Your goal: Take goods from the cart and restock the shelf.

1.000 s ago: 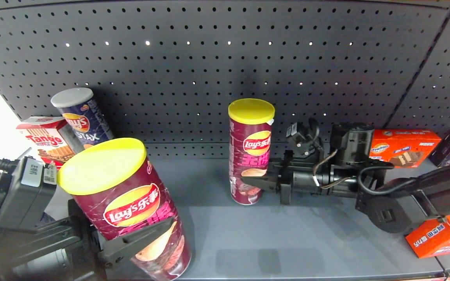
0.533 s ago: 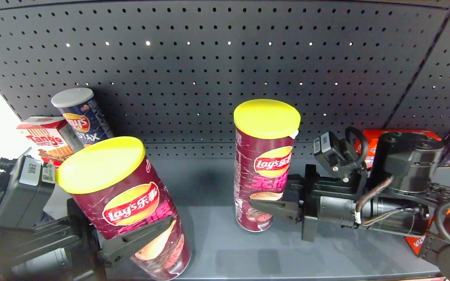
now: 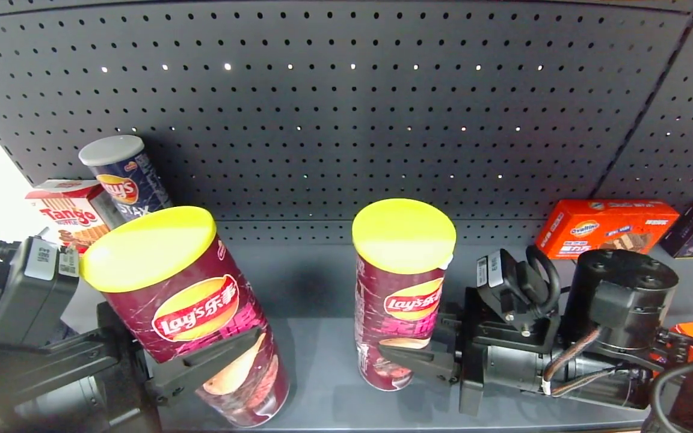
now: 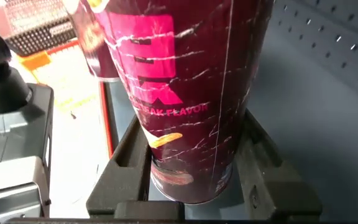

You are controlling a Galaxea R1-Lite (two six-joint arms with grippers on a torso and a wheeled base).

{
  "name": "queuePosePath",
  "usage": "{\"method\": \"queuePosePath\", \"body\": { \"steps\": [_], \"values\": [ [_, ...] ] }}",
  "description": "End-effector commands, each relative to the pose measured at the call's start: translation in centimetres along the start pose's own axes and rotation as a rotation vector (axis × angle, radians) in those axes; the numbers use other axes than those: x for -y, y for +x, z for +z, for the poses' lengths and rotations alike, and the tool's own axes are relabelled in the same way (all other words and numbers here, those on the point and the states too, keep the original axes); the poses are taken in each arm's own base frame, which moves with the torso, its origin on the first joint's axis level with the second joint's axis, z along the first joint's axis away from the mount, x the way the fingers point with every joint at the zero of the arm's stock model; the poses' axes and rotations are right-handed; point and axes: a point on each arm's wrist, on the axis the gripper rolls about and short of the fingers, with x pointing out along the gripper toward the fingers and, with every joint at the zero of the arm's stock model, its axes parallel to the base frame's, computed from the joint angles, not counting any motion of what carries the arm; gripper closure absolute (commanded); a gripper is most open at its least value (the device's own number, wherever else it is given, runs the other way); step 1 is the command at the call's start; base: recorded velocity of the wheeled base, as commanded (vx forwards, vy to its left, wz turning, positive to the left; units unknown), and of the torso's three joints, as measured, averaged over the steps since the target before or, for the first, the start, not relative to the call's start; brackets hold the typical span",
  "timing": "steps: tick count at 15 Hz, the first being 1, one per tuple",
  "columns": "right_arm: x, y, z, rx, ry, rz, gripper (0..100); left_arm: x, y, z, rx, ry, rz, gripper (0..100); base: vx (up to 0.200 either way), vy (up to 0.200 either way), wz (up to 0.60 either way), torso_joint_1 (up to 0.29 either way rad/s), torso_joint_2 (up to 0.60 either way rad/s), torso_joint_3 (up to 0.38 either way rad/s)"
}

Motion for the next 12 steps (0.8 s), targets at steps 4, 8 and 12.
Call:
{"method": "queuePosePath", "body": {
  "steps": [4, 8, 12],
  "values": [
    [0.3, 0.9, -1.8, -0.052, 0.028, 0.007, 100, 0.0, 0.0, 0.1, 0.002, 0.001, 0.000, 100, 0.000, 0.000, 0.00, 0.000, 0.00, 0.000],
    [0.3, 1.1, -2.2, -0.062, 0.029, 0.011, 100, 0.0, 0.0, 0.0, 0.001, -0.001, 0.000, 100, 0.000, 0.000, 0.00, 0.000, 0.00, 0.000],
    [0.2, 1.0, -2.0, -0.058, 0.021, 0.005, 0, 0.0, 0.0, 0.0, -0.002, -0.003, 0.000, 100, 0.000, 0.000, 0.00, 0.000, 0.00, 0.000]
  ]
}}
